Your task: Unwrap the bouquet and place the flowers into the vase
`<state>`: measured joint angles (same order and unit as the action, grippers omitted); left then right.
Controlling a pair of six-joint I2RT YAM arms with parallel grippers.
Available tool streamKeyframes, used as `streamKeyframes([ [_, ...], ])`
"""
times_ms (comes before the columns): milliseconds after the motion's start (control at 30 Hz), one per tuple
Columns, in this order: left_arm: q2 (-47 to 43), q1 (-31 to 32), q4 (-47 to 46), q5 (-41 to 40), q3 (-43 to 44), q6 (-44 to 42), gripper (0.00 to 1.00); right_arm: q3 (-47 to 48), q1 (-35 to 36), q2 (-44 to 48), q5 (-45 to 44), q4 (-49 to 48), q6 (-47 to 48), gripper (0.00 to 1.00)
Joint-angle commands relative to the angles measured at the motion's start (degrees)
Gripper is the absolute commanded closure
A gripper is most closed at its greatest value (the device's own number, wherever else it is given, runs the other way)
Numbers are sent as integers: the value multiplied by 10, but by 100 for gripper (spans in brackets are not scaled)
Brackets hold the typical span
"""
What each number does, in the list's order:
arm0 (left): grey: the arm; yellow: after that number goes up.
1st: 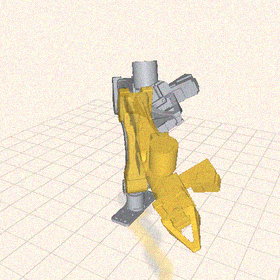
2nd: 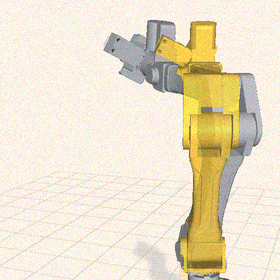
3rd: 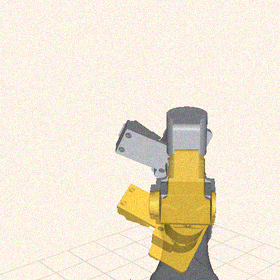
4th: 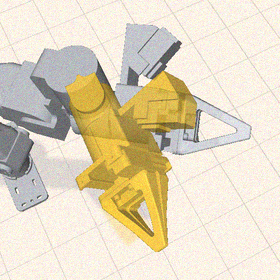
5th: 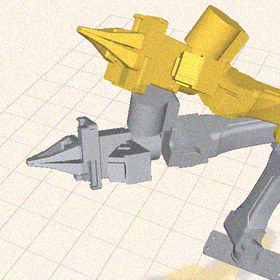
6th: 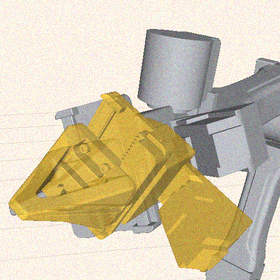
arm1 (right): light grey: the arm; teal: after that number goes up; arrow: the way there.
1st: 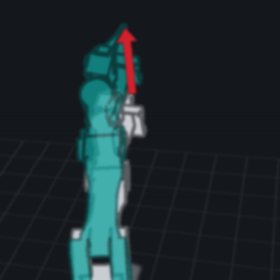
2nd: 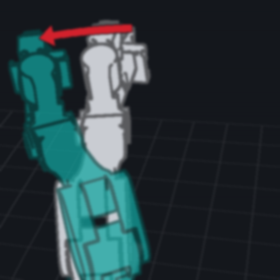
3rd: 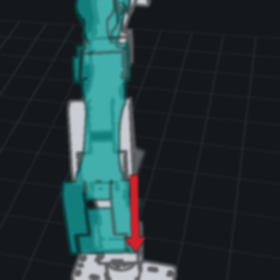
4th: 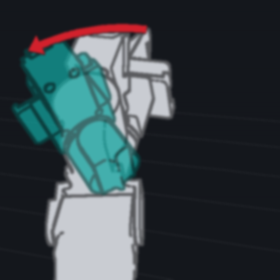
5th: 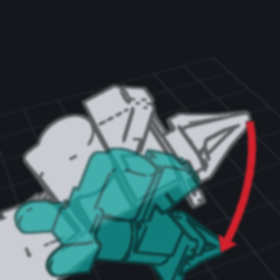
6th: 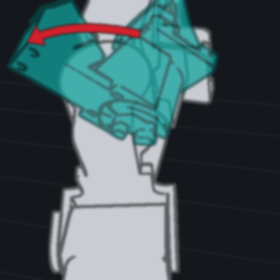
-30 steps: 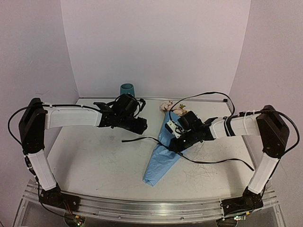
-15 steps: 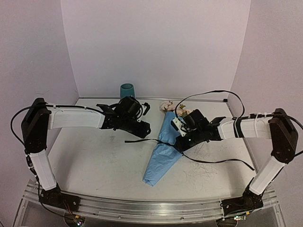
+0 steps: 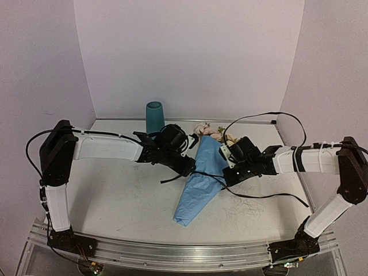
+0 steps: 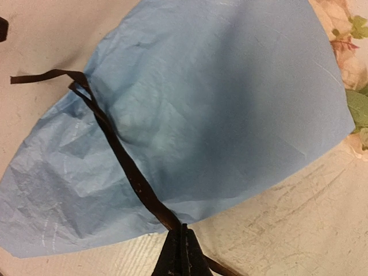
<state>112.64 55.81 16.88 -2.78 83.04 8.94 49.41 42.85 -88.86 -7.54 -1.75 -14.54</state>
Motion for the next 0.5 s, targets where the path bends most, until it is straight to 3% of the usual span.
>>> streamKeyframes([
  [0, 44, 12, 4, -12, 53, -31, 37, -2, 3, -2, -67, 56, -30, 97],
  [233, 90, 12, 16, -24, 93, -39, 37, -25, 3, 23, -68, 56, -38, 84],
  [300, 99, 12, 18, -31, 103, -40, 37, -33, 3, 29, -50, 49, -32, 72],
  [400, 110, 11, 20, -40, 113, -46, 38, -49, 3, 50, -1, 17, -11, 45],
  [467, 115, 11, 22, -43, 120, -50, 38, -55, 3, 64, 17, -8, 2, 38],
])
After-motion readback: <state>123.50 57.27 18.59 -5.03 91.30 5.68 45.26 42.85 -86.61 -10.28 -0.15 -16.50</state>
